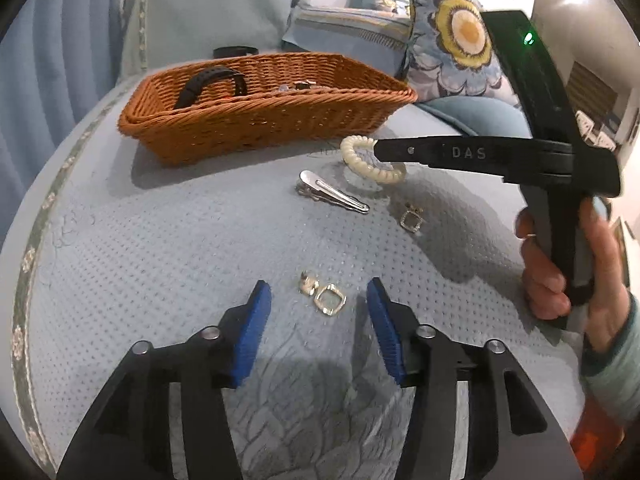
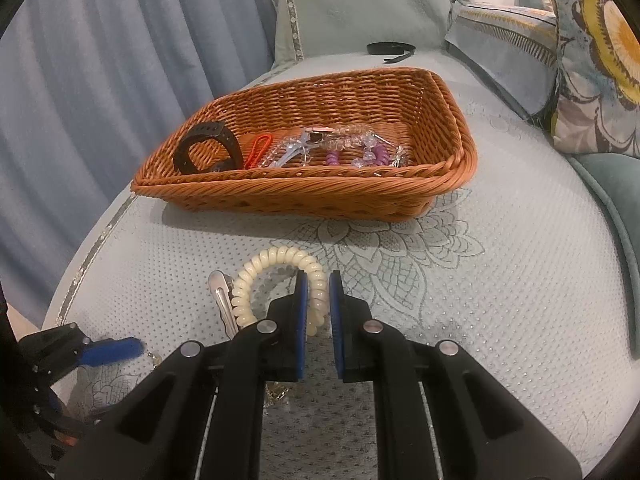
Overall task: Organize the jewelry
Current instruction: 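Carry the coil hair tie and gold charm into the basket and open both tools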
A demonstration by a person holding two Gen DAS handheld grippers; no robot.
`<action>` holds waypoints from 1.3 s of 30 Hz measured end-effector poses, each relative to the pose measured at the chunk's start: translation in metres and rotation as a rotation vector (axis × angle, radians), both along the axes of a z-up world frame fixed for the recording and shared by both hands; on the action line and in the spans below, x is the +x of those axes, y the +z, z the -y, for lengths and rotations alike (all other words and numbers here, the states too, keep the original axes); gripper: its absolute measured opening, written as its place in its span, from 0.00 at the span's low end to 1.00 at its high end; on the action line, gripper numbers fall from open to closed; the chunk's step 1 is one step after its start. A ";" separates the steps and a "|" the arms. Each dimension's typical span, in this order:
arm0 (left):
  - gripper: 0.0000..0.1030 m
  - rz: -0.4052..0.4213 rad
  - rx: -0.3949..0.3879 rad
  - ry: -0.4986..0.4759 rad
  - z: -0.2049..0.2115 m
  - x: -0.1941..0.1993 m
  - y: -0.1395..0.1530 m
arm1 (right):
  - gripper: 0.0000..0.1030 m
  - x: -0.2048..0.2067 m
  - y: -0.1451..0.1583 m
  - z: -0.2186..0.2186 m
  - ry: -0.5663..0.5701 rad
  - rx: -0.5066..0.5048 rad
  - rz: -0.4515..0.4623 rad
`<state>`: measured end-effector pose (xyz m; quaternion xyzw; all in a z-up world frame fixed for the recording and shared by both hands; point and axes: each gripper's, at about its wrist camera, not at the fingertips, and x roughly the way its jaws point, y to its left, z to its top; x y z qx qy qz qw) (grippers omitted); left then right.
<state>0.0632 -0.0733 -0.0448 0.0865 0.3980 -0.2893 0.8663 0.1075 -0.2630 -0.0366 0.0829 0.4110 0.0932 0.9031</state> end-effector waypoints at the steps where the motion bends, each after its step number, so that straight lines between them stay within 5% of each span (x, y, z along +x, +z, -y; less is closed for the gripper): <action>1: 0.34 0.015 0.020 0.002 0.004 0.000 -0.001 | 0.08 0.000 0.000 0.000 0.000 -0.001 -0.001; 5: 0.08 0.042 0.045 0.003 0.010 0.001 -0.002 | 0.08 0.000 0.000 0.000 0.000 0.002 -0.001; 13: 0.08 0.076 0.013 -0.046 0.010 -0.009 0.004 | 0.08 -0.005 0.005 0.000 0.011 0.013 0.029; 22: 0.08 0.030 -0.241 -0.022 -0.025 0.003 0.027 | 0.09 -0.019 0.024 0.003 0.036 0.054 0.104; 28: 0.08 0.110 -0.289 -0.005 -0.025 0.018 0.069 | 0.08 -0.023 0.058 0.010 0.011 0.048 0.176; 34: 0.08 0.183 -0.303 0.028 -0.012 0.073 0.107 | 0.08 0.018 0.088 0.017 -0.043 0.000 0.198; 39: 0.08 0.155 -0.310 0.083 0.000 0.142 0.113 | 0.08 0.080 0.083 0.015 -0.079 -0.040 0.136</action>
